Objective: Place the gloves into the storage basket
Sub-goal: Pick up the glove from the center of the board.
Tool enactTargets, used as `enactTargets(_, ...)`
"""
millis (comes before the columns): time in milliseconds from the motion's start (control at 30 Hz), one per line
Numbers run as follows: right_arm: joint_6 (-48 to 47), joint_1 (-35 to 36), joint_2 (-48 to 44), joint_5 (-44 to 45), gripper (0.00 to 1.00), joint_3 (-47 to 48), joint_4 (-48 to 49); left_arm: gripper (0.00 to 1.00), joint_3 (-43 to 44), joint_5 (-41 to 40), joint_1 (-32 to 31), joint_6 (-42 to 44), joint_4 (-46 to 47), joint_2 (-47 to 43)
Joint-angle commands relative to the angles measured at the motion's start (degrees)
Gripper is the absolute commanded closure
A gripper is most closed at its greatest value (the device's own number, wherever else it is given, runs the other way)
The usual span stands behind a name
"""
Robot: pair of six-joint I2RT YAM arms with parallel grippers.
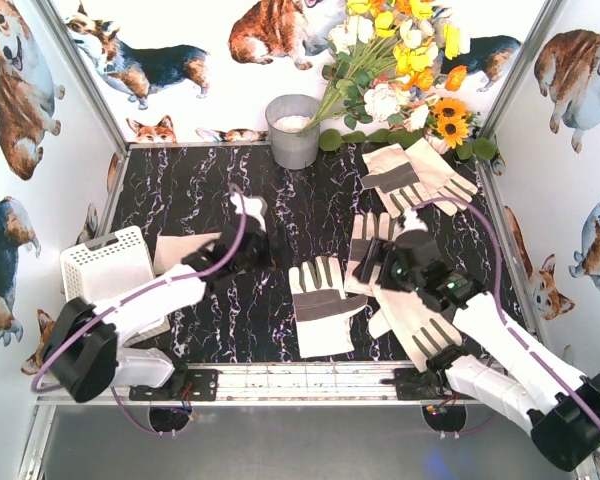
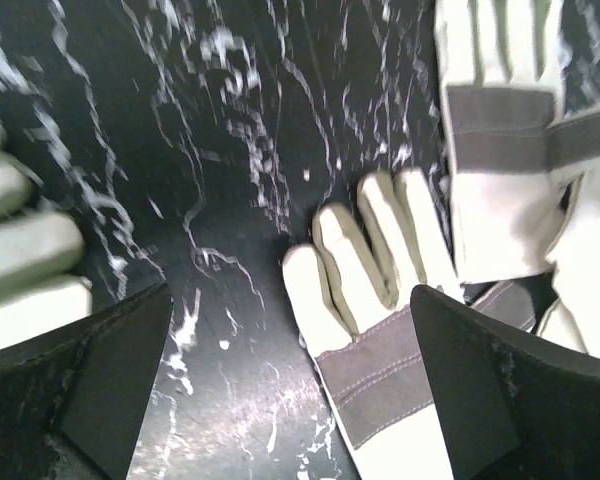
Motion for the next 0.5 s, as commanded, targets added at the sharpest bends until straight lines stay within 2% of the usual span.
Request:
enactTargets(0,-4.4,-7.9,0.9,-5.0,0.21,4.4,1.0,0.0,6.8,0.0,5.3,9.4,-9.2,-4.5)
enactTargets(100,-5.2,-15.5,4.5,-10.3,0.21,5.2,3.3,0.0,9.2,4.1,13.4,13.1,-12.9,-7.1)
enactTargets(267,-7.2,-26.6,11.9,-10.3,0.23,7.2,4.8,0.0,8.6,5.2,26.3,16.6,-13.3,-11.7)
enactTargets(467,-9.8,-32.7,19.1,-10.1,0.23,8.3,6.9,0.0,5.6,1.4,32.4,18.9,-11.8,-13.1)
